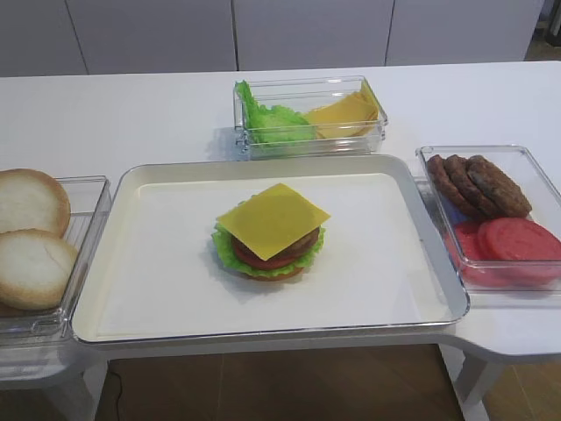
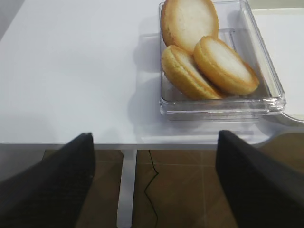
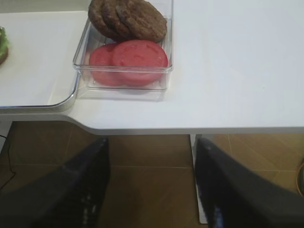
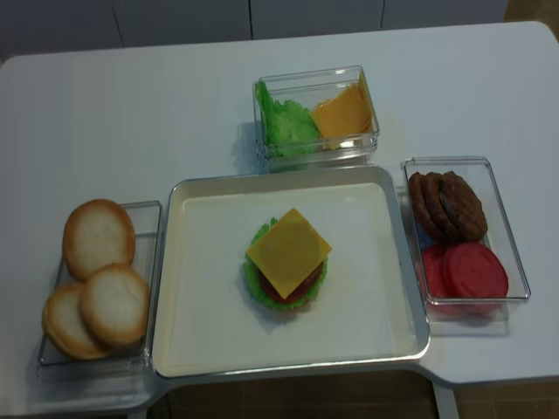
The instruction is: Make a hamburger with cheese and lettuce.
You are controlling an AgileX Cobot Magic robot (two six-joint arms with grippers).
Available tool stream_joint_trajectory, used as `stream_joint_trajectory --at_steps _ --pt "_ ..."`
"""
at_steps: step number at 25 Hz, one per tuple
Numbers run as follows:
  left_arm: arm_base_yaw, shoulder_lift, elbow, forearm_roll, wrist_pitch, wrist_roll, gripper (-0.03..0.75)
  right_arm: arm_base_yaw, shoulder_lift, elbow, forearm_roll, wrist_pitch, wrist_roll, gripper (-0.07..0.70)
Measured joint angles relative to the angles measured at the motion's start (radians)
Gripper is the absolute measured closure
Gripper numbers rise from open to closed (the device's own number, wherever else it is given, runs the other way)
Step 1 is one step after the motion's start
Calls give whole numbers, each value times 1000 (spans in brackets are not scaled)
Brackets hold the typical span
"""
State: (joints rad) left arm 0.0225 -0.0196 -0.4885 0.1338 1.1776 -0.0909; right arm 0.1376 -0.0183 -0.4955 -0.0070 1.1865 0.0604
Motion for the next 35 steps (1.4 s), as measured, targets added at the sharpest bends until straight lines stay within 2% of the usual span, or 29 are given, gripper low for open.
stream_joint_trajectory --at_steps 9,23,29,35 --pt "0 0 0 0 0 0 135 0 0 20 7 -34 -93 202" --pt "0 0 0 0 0 0 135 0 0 20 7 -34 -70 203" --pt "0 0 0 0 0 0 135 -48 0 20 7 -34 -70 203" --pt "0 0 0 0 0 0 135 -52 0 20 7 -34 -70 203"
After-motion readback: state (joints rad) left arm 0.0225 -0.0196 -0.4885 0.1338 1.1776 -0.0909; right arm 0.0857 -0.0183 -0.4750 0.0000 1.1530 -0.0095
